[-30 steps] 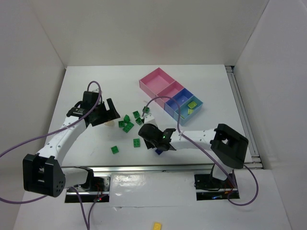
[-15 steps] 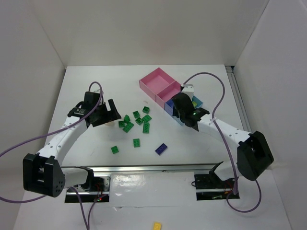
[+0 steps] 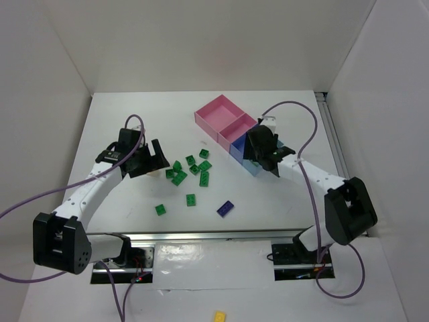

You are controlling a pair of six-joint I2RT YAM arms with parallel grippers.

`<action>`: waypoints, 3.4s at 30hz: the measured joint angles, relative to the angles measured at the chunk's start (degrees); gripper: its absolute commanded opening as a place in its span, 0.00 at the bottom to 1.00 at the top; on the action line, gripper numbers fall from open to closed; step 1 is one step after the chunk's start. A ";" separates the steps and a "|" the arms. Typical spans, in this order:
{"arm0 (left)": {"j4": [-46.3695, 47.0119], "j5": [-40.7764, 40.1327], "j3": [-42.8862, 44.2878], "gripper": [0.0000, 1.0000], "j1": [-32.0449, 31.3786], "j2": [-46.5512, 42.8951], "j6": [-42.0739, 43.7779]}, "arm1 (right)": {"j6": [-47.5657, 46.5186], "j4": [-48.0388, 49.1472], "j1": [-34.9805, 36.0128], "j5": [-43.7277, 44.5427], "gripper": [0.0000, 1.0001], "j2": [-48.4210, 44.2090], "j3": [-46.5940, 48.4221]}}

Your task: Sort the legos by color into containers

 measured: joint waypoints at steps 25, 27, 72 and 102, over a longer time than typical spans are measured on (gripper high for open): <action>-0.04 -0.46 0.09 0.98 -0.70 0.15 -0.04 | 23.43 -3.48 32.02 -14.60 0.94 -10.43 -19.15; -0.04 -0.48 0.13 0.98 -0.94 0.26 -0.04 | 23.41 -2.86 32.02 -15.34 0.93 -7.34 -18.60; -0.42 -0.15 5.92 0.99 -3.17 6.01 0.39 | 4.81 -12.22 6.25 7.56 0.32 13.40 23.32; 0.39 -5.27 2.25 0.99 -3.69 3.98 -3.08 | 6.78 -3.43 25.90 -5.49 0.91 18.75 12.90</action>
